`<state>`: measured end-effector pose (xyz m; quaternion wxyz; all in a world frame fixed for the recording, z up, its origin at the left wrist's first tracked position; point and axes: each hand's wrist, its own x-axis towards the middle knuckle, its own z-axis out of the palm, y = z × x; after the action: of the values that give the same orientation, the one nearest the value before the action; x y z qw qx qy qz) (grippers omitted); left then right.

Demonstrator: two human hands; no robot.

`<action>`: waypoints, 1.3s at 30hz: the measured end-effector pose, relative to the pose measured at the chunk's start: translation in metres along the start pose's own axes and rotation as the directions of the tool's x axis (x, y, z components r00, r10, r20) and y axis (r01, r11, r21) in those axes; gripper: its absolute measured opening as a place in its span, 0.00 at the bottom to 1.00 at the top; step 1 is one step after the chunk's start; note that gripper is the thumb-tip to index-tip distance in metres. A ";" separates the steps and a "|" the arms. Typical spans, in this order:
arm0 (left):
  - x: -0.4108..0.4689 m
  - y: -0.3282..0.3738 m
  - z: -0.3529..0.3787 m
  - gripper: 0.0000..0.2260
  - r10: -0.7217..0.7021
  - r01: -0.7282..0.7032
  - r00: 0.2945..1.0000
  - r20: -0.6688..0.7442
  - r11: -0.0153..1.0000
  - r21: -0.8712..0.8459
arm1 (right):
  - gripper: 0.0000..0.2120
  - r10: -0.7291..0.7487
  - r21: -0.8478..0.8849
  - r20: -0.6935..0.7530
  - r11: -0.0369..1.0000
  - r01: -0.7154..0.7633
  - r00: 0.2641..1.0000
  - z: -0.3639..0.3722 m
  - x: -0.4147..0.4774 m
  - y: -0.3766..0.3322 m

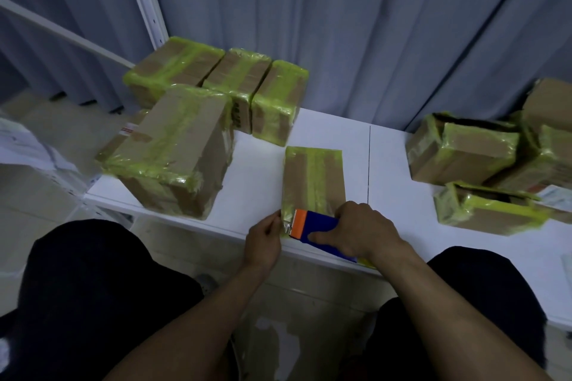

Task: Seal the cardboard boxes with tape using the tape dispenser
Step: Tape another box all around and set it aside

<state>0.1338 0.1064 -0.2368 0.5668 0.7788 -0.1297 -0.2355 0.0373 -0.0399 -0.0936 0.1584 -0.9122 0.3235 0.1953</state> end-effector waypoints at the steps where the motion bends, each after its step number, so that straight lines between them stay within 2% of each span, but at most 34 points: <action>1: 0.001 0.001 -0.004 0.14 0.022 -0.022 0.999 0.030 1.000 0.006 | 0.30 -0.001 0.004 0.000 1.000 0.001 1.000 0.000 -0.001 0.001; 6: -0.005 0.000 -0.016 0.20 0.176 -0.173 0.974 0.143 0.984 -0.029 | 0.32 -0.009 0.023 -0.030 1.000 0.010 0.999 0.004 -0.002 0.006; 10: 0.002 -0.002 -0.029 0.24 0.326 -0.333 0.934 0.143 0.942 0.027 | 0.34 -0.019 0.030 -0.062 0.999 0.021 0.998 0.009 -0.004 0.009; 13: 0.015 0.001 -0.038 0.18 0.463 -0.501 0.859 0.220 0.848 0.171 | 0.33 -0.022 0.035 -0.076 0.999 0.025 0.997 0.011 -0.006 0.011; 16: 0.025 0.009 -0.048 0.16 0.525 -0.608 0.792 0.310 0.725 0.325 | 0.32 -0.021 0.053 -0.087 0.998 0.026 0.996 0.011 -0.008 0.014; 19: 0.030 0.014 -0.052 0.17 0.565 -0.671 0.740 0.364 0.585 0.456 | 0.32 -0.025 0.065 -0.090 0.997 0.031 0.996 0.010 -0.010 0.014; 23: 0.032 0.016 -0.048 0.16 0.644 -0.727 0.664 0.380 0.436 0.531 | 0.32 -0.033 0.096 -0.085 0.994 0.041 0.996 0.008 -0.011 0.016; 28: 0.030 0.014 -0.048 0.19 0.666 -0.735 0.649 0.367 0.424 0.529 | 0.30 -0.055 0.160 -0.092 0.985 0.069 0.994 0.003 -0.019 0.021; 34: 0.021 0.023 -0.044 0.18 0.685 -0.773 0.598 0.417 0.353 0.527 | 0.27 -0.065 0.186 -0.094 0.979 0.081 0.993 -0.004 -0.026 0.035; 39: 0.019 0.019 -0.049 0.17 0.642 -0.709 0.681 0.353 0.457 0.537 | 0.26 -0.031 0.137 -0.096 0.990 0.044 0.995 -0.011 -0.038 0.056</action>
<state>0.1766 0.1312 -0.2115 0.3064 0.7922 -0.5270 0.0290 -0.0233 -0.0658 -0.0757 0.2096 -0.9130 0.3263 0.1264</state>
